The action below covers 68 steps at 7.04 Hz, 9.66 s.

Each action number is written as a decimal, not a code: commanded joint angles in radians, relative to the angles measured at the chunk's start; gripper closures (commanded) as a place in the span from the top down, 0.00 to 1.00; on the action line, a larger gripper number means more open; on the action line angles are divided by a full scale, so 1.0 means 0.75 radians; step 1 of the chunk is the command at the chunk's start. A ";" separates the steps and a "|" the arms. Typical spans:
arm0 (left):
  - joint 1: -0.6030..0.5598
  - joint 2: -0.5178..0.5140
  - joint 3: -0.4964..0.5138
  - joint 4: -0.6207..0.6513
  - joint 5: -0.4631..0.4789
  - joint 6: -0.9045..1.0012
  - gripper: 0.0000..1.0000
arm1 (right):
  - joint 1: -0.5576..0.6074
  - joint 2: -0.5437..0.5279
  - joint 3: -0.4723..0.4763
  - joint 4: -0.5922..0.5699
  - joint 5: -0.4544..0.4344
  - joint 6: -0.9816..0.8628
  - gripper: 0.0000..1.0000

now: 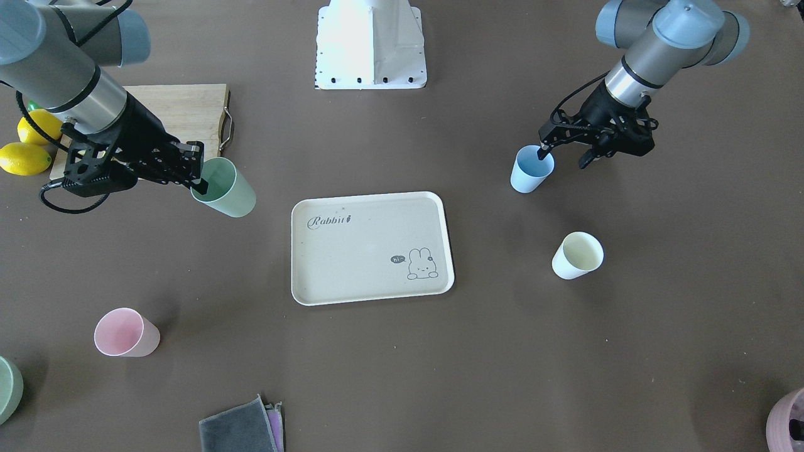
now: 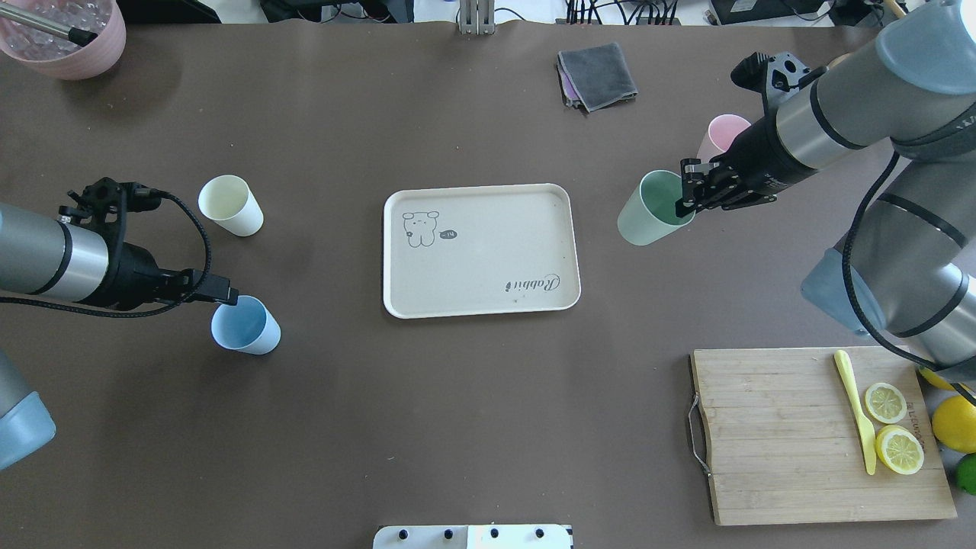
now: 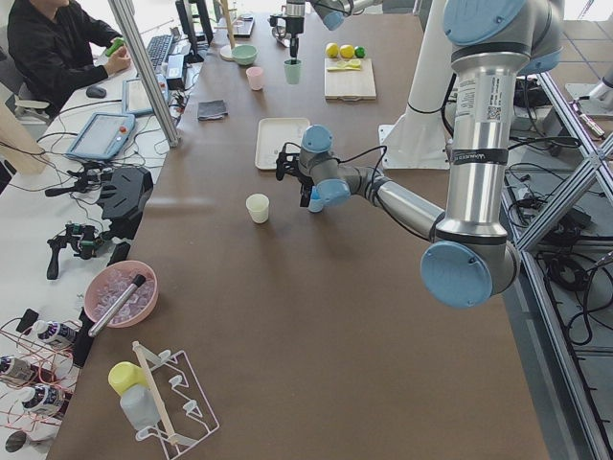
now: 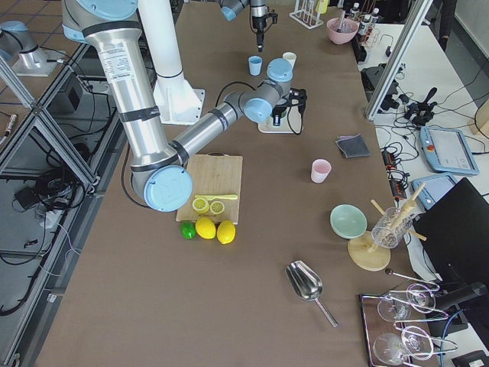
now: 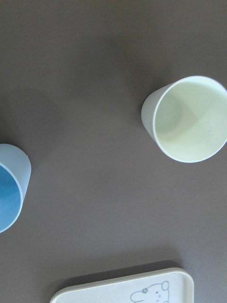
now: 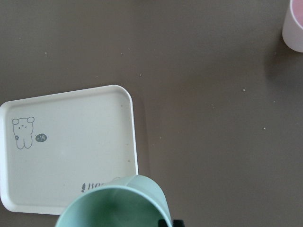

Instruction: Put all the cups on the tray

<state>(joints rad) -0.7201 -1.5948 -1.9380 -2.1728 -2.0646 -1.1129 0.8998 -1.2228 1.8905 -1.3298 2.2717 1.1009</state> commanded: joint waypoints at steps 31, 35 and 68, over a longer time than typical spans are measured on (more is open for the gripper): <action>0.195 -0.757 0.324 0.488 0.247 -0.289 0.00 | 0.199 0.209 -0.334 -0.285 -0.114 -0.251 1.00; 0.193 -0.809 0.398 0.488 0.270 -0.281 0.49 | 0.248 0.217 -0.569 -0.113 -0.114 -0.316 1.00; -0.283 -0.414 0.567 0.162 -0.070 0.461 0.69 | -0.079 0.530 -0.580 -0.037 -0.220 0.121 0.00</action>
<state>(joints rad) -0.9432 -1.9106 -1.5089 -2.0500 -2.1168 -0.7731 0.8636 -0.8258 1.4573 -1.3562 2.1277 1.1908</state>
